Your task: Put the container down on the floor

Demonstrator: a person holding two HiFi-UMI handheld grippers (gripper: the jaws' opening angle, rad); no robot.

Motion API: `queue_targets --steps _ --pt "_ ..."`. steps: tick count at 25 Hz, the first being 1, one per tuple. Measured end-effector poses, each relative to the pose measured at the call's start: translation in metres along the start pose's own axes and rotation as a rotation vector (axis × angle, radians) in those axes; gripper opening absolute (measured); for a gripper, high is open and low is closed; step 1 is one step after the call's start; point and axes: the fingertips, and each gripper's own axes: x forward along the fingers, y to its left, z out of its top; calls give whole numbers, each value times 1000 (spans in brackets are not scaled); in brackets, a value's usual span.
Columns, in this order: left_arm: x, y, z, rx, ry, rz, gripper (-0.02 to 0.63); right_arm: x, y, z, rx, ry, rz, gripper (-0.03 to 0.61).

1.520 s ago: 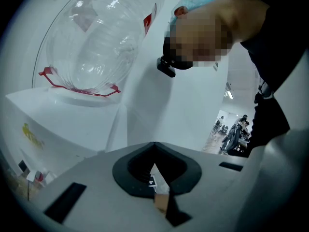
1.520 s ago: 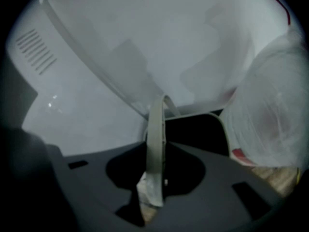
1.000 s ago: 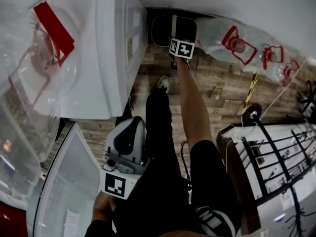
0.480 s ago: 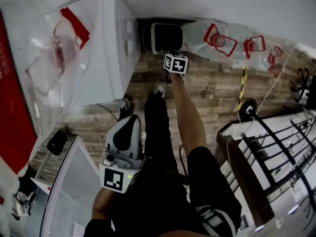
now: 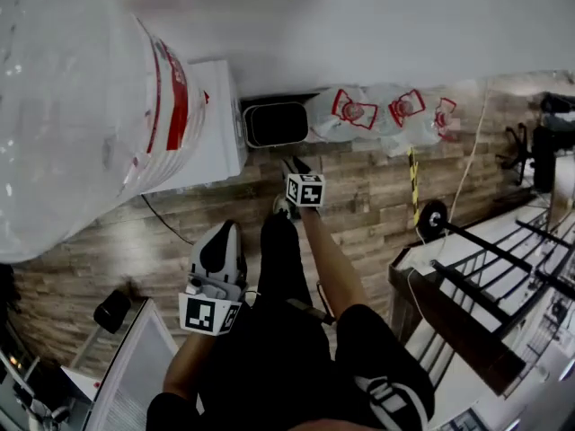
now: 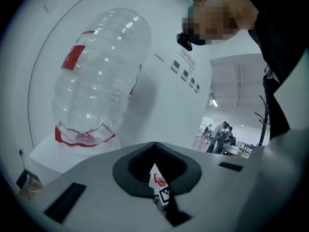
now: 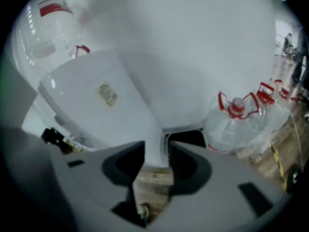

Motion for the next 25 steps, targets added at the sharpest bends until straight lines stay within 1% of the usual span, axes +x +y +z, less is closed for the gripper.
queue_targets --steps 3,7,11,15,20,23,25 --pt "-20 -2 17 13 -7 -16 28 -45 32 13 -17 -57 7 132" --pt "-43 -6 36 18 -37 -39 28 -102 71 34 -31 -141 24 100" --pt "-57 -7 57 24 -60 -65 28 -154 101 56 -11 -218 23 81" --pt "-67 -10 74 31 -82 -95 28 -202 122 74 14 -298 19 58" --pt "-77 -11 95 57 -107 -113 28 -259 151 91 -40 -379 -1 44" --pt "-85 -12 103 84 -122 -124 28 -293 168 95 -67 -428 -9 41" --pt "-89 -13 108 89 -129 -129 28 -315 180 98 -86 -462 -14 41"
